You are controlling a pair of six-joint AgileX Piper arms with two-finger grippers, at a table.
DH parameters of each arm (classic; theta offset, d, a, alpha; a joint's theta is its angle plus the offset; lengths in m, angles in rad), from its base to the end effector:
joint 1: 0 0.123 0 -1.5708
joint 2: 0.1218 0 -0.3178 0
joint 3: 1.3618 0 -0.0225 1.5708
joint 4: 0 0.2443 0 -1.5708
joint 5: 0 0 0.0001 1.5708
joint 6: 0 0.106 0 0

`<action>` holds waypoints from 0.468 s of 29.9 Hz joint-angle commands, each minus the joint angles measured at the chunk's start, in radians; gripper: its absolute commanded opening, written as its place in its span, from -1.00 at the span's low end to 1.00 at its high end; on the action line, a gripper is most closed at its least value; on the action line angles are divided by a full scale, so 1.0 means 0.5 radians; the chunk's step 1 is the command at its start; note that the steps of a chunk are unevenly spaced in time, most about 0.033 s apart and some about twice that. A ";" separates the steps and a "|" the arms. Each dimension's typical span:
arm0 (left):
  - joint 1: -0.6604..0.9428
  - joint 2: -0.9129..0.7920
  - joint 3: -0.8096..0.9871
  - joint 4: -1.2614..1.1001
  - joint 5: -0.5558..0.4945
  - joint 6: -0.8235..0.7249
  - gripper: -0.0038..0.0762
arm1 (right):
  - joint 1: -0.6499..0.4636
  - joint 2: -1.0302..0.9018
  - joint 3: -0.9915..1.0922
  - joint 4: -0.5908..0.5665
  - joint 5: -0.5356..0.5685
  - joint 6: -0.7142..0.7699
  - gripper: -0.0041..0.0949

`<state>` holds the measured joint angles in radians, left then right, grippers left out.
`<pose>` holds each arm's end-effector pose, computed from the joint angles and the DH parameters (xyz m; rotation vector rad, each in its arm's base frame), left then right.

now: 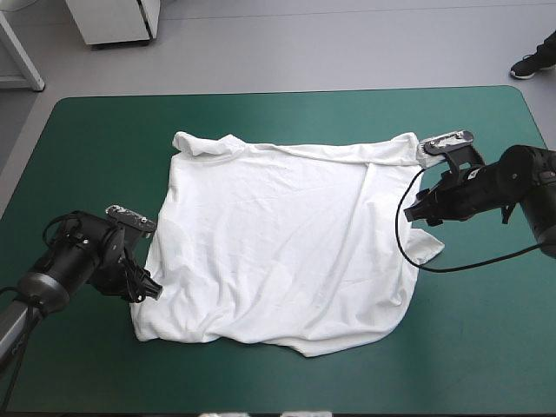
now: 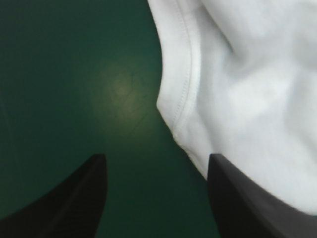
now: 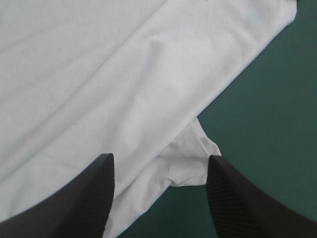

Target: Fold the cloth

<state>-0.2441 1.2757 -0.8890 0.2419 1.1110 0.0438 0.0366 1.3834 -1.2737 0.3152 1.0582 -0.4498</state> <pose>0.2024 -0.0269 0.2834 0.5536 2.8922 0.3079 0.2726 0.0387 0.3681 -0.5144 2.5387 0.2674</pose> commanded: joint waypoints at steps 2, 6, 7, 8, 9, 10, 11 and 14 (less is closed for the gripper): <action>0.061 0.046 -0.002 0.070 -0.138 -0.064 0.23 | 0.003 -0.062 -0.048 0.044 -0.048 -0.004 0.15; 0.150 0.122 -0.002 -0.105 -0.223 -0.003 0.23 | 0.003 -0.062 -0.048 0.044 -0.061 -0.004 0.15; 0.161 0.135 -0.002 -0.110 -0.229 0.012 0.23 | 0.003 -0.062 -0.048 0.044 -0.068 -0.004 0.15; 0.172 0.155 -0.002 -0.105 -0.245 0.012 0.23 | 0.003 -0.062 -0.048 0.044 -0.068 -0.004 0.15; 0.177 0.165 -0.002 -0.105 -0.256 0.012 0.23 | 0.003 -0.062 -0.048 0.044 -0.068 -0.004 0.15; 0.178 0.177 -0.002 -0.105 -0.265 0.012 0.23 | 0.003 -0.062 -0.048 0.044 -0.073 -0.004 0.15; 0.178 0.193 -0.002 -0.105 -0.275 0.012 0.23 | 0.003 -0.062 -0.048 0.044 -0.073 -0.004 0.15; 0.178 0.249 0.002 -0.187 -0.299 0.053 0.23 | 0.003 -0.054 -0.048 0.027 -0.069 -0.004 0.15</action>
<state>-0.1554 1.4055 -0.8687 0.1775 0.9806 0.0562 0.0377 1.3834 -1.2725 0.3152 1.0555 -0.4490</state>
